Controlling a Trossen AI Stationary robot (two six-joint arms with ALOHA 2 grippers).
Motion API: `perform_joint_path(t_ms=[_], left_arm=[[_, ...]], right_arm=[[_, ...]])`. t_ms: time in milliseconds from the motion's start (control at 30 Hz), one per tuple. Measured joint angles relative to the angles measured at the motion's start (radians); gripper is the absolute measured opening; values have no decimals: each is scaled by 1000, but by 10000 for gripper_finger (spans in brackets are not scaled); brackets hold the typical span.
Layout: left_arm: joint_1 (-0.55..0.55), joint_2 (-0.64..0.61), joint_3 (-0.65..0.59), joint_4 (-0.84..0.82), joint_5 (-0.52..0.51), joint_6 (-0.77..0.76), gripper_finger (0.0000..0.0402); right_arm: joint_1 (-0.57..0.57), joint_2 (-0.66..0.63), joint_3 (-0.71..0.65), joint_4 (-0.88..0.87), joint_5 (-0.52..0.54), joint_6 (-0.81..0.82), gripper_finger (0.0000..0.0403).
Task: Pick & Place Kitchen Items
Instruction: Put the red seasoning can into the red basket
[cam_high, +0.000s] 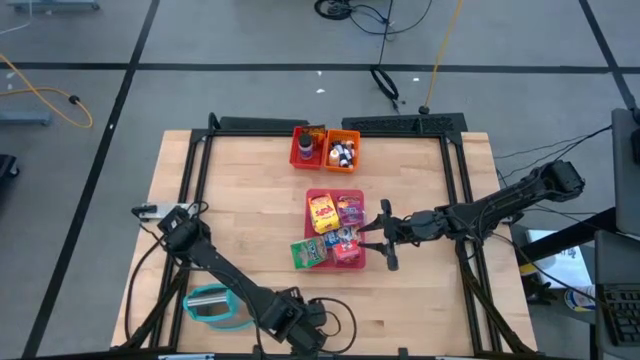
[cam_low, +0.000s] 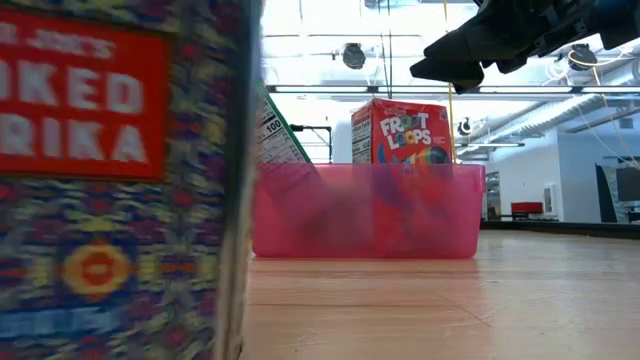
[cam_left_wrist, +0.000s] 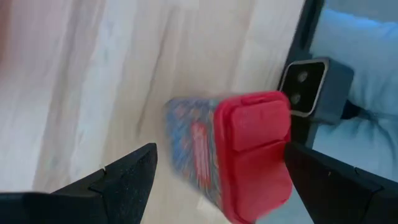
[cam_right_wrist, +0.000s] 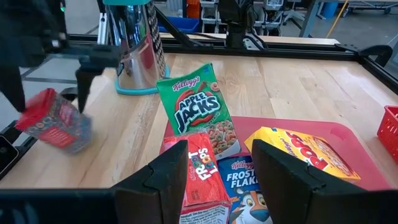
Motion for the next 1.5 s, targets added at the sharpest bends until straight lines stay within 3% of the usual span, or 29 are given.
perform_joint_path(t_ms=[333,867,1267,1500], left_arm=[[-2,1,-110,128,-2,49,351],[0,3,-111,169,13,117,351],[-13,6,-112,172,-86,152,351],[-20,9,-113,64,-200,132,351]], right_arm=[[0,0,0,-3,0,0,171],[0,0,0,-11,0,0,171],[0,0,0,-17,0,0,171],[0,0,0,-17,0,0,171]])
